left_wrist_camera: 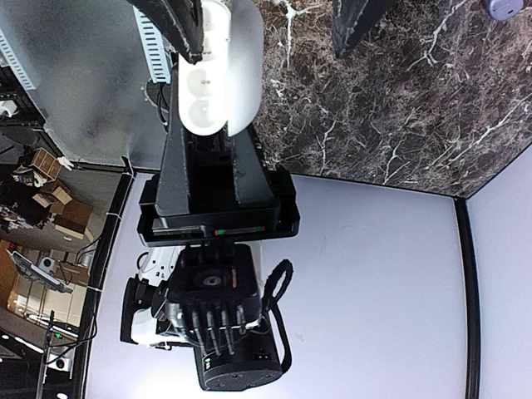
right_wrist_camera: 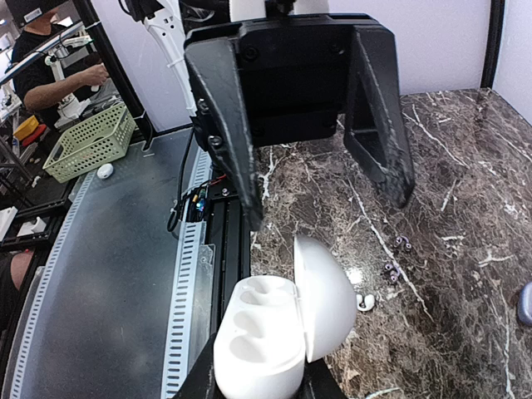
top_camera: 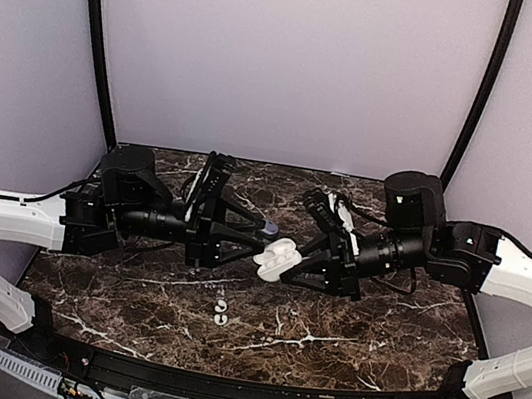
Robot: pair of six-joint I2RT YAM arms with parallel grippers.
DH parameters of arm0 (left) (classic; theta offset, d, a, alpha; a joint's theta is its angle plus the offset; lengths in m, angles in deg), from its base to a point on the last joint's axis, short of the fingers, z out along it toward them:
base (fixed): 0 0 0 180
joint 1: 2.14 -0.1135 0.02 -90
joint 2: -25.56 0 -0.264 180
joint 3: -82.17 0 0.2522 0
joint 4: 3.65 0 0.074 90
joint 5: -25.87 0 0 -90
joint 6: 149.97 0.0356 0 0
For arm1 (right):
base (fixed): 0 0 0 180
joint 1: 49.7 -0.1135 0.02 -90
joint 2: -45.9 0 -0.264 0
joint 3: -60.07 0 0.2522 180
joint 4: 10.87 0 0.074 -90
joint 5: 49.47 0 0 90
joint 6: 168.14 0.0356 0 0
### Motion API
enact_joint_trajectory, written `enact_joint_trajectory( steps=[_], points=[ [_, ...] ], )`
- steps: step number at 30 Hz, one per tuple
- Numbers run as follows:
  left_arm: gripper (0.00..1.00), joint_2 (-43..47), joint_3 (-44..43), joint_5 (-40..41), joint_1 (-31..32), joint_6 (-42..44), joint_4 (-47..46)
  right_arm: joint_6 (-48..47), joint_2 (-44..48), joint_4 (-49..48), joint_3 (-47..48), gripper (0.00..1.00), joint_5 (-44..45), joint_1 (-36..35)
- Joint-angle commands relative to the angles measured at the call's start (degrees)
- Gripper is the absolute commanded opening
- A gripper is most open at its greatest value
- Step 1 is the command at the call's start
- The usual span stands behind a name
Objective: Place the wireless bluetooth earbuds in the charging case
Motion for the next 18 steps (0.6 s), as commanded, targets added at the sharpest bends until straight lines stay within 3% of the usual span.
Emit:
enact_joint_trajectory(
  steps=[1, 10, 16, 18],
  points=[
    [0.50, 2.33, 1.21, -1.10, -0.30, 0.46, 0.69, 1.69, 0.39, -2.93, -1.14, 0.00, -1.54, 1.84],
    [0.41, 0.10, -0.50, -3.23, -0.24, 2.25, 4.77, 1.69, 0.42, -3.46, -1.40, 0.00, -2.07, 2.73],
    [0.39, 3.00, 5.11, 2.04, -2.70, -4.90, -0.33, 4.24, 2.28, -4.92, -4.26, 0.00, -1.12, 6.63],
    [0.40, 4.22, 7.48, 7.68, -3.22, -9.37, 1.99, 5.56, 3.07, -6.62, -5.93, 0.00, -1.30, 8.68]
  ],
)
